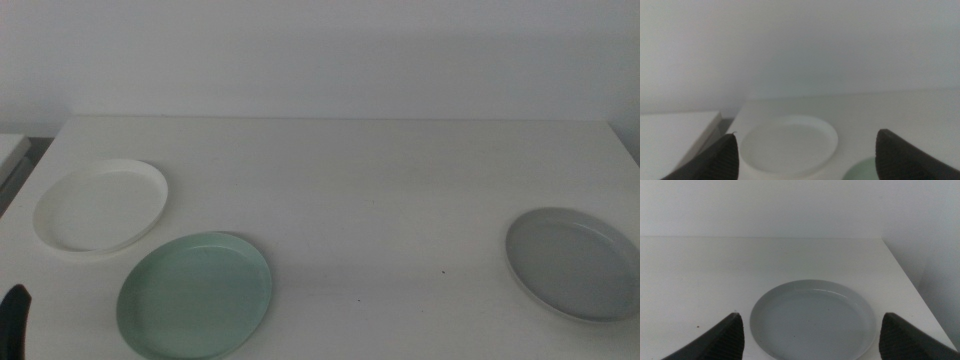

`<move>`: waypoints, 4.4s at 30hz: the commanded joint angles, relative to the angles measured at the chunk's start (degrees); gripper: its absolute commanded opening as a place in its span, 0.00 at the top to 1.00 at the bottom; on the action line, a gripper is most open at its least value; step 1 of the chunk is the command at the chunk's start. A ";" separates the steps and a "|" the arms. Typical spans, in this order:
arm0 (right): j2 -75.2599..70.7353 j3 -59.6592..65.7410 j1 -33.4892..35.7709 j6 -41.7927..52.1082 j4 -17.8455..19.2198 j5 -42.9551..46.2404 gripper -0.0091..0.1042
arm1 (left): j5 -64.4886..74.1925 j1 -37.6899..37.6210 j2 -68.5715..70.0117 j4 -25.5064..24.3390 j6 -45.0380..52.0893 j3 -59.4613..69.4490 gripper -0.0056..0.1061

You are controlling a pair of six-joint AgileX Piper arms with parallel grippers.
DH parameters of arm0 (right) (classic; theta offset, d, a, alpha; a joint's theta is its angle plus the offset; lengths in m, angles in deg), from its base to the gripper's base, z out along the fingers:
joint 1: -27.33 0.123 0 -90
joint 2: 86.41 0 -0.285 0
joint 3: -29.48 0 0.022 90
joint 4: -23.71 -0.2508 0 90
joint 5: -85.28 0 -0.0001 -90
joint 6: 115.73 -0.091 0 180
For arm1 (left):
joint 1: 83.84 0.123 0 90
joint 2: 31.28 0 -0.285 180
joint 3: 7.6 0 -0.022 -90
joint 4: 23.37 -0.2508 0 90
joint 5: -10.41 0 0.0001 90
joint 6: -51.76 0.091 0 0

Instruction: Stack the three bowls on top of each other.

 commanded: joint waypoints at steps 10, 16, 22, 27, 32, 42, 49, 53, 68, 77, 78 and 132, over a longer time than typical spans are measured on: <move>-0.25 0.24 -0.15 0.31 0.40 0.60 0.23 | 30.43 0.62 -15.57 -0.68 -0.49 -27.73 0.11; -0.25 0.24 -0.15 0.31 0.40 0.60 0.23 | 46.16 0.62 -25.17 -0.20 -7.96 -40.70 0.11; -0.25 0.24 -0.15 0.31 0.40 0.72 0.23 | 58.01 0.62 -35.32 -0.69 -10.70 -47.86 0.11; -0.25 0.24 -0.15 0.31 0.40 0.72 0.23 | 62.46 0.62 -44.83 -0.69 -12.47 -51.76 0.11; -0.25 0.24 -0.15 0.31 0.40 0.72 0.23 | 63.67 0.52 -54.20 -0.46 -12.47 -53.99 0.11; -0.25 0.24 -0.15 0.31 0.40 0.72 0.23 | 58.42 -0.71 -69.67 0.03 -11.43 -54.48 0.11; -0.25 0.24 -0.15 0.31 0.40 0.72 0.23 | 51.16 -3.71 -78.76 -1.34 -10.62 -54.48 0.11; -0.25 0.24 -0.15 0.31 0.40 0.72 0.23 | 47.37 -3.75 -83.96 -0.91 -9.30 -53.16 0.11; -0.25 0.24 -0.15 0.31 0.40 0.72 0.23 | 31.30 -3.75 -93.30 2.42 -9.93 -48.00 0.11; -0.25 0.24 -0.15 0.31 0.40 0.72 0.23 | 28.50 -3.75 -98.81 4.30 -9.30 -48.00 0.11; -0.25 0.24 -0.15 0.31 0.40 0.72 0.23 | 28.41 -3.75 -98.81 4.30 -9.30 -48.00 0.12; -0.25 0.24 -0.15 0.31 0.40 0.72 0.23 | 41.27 -24.92 -120.37 12.26 -12.50 -89.90 0.97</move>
